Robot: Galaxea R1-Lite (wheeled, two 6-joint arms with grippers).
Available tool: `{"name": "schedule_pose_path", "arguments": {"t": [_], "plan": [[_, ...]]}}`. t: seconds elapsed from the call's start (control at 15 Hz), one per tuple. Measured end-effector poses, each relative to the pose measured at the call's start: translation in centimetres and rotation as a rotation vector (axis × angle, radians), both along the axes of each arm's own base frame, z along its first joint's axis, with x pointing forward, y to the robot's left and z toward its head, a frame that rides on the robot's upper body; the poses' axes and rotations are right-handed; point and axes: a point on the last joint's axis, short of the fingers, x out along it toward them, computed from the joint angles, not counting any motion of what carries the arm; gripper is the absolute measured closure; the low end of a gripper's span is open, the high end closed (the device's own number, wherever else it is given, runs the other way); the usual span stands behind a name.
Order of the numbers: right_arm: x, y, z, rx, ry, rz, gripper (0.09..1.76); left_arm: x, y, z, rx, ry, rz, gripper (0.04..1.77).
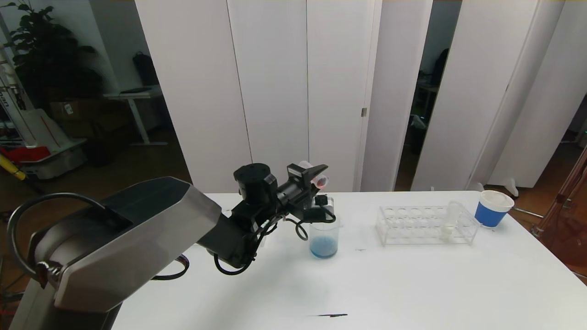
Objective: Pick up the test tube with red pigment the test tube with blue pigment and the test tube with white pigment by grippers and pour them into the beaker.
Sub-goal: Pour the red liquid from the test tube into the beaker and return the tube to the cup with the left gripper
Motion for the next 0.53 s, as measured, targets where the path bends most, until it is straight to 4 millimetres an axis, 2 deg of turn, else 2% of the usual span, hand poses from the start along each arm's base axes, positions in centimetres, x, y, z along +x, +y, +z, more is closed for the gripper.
{"name": "schedule_pose_path", "arguments": {"t": [0.53], "plan": [[0.0, 0.0, 0.0, 0.0, 0.0, 0.0, 0.1, -0.8, 0.43, 0.15, 0.007, 0.009, -0.028, 1.21]]}}
